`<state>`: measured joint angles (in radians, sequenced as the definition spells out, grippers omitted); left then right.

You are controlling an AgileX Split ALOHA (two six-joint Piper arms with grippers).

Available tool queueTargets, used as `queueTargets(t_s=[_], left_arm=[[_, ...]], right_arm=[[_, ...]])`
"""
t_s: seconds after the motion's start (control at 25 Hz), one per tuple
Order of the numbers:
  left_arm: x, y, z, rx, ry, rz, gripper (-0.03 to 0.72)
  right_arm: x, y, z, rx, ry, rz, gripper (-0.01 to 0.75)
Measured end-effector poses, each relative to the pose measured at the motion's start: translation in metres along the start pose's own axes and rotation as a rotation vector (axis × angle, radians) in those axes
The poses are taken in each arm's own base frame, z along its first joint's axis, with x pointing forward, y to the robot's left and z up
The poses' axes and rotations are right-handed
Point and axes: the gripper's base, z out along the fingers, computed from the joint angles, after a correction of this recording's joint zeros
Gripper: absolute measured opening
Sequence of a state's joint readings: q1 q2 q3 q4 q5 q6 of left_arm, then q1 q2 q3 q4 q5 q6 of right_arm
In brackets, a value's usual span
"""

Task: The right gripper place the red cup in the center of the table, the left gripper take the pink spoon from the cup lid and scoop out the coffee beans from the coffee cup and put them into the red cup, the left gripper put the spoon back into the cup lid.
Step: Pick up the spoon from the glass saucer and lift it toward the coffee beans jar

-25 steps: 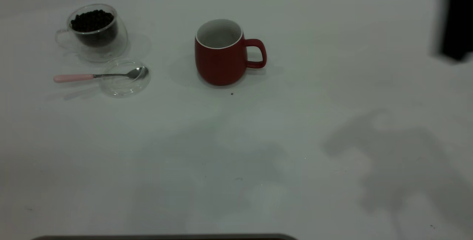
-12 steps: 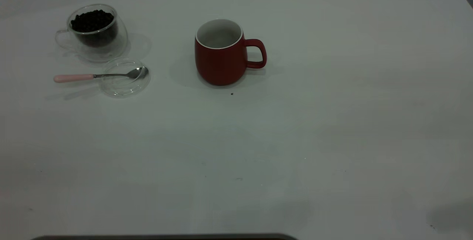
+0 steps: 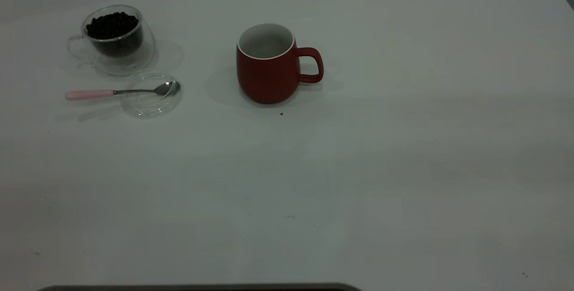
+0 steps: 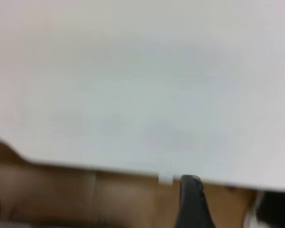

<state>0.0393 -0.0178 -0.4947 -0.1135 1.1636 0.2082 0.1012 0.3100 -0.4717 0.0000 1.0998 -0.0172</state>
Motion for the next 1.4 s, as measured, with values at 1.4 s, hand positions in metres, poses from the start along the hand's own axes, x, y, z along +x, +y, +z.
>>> queueTargets(t_s=[1.4], left_arm=[[-0.003,0.000,0.000,0.003,-0.037,-0.023,0.461]], right_arm=[[0.028,0.000,-0.030,0.021,-0.259,0.010,0.558]])
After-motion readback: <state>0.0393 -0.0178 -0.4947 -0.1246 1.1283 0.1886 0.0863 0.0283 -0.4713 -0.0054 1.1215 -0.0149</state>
